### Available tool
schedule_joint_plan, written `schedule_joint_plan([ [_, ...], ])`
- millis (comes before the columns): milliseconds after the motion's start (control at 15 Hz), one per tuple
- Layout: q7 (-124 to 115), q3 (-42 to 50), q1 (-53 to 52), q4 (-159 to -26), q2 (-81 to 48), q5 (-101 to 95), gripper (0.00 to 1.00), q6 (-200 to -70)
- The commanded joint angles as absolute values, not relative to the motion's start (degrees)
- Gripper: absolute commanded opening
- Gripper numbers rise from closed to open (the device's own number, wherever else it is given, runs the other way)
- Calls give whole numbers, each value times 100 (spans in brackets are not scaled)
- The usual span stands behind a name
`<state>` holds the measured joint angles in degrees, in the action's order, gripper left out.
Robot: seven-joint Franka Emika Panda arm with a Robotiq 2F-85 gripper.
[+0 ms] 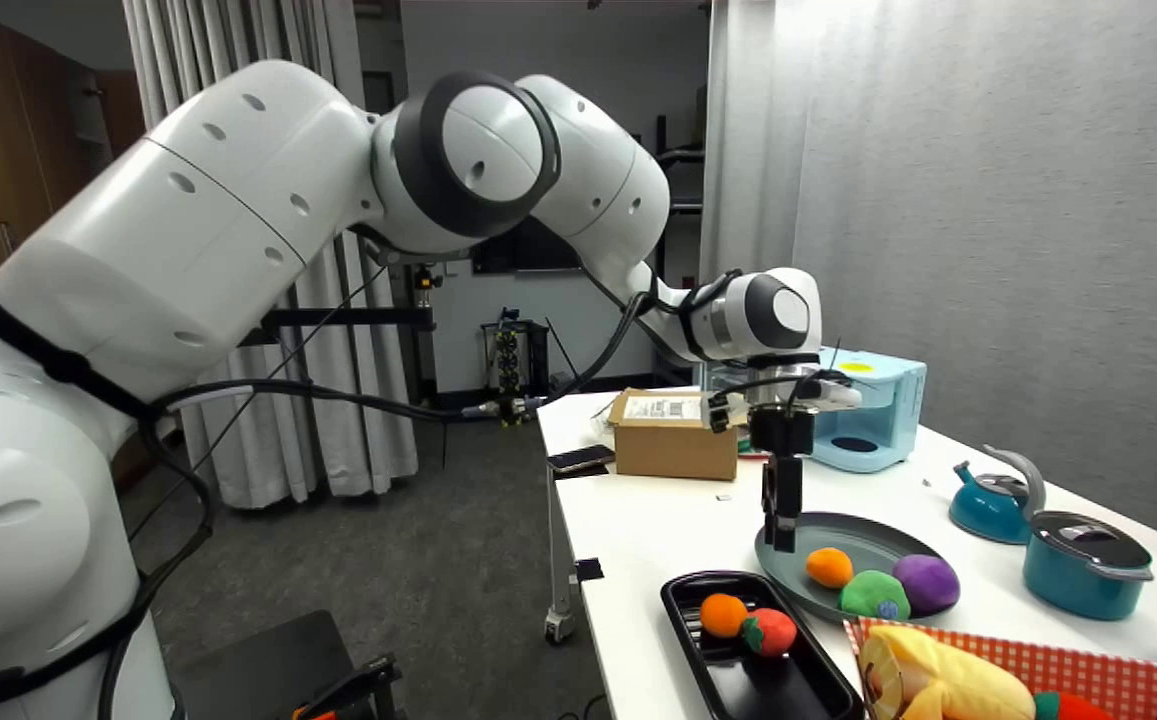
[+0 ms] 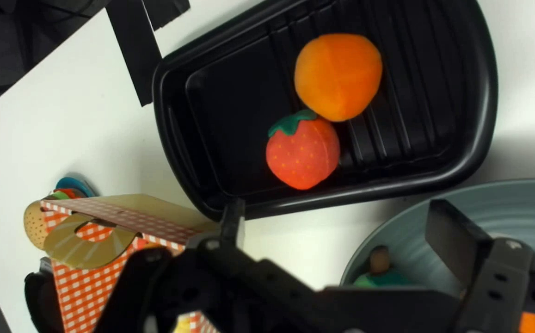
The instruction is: Take the pear plush toy from the plate and place it in the box
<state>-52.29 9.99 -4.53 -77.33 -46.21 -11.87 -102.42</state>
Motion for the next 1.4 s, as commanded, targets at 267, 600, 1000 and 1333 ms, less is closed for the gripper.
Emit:
schedule_joint_plan([
  [267,-5267,1232,-292,-6165,-5606,-1206,100,-10056],
  [600,-5238,1253,-126,-5301,-6088,-1115,100,-9963],
  [1000,-5174,1225,-68,-4468,-6731,-1108,100,-9874],
  [1333,-5104,1217,-28,-3903,-7186,-1087,100,-9781],
])
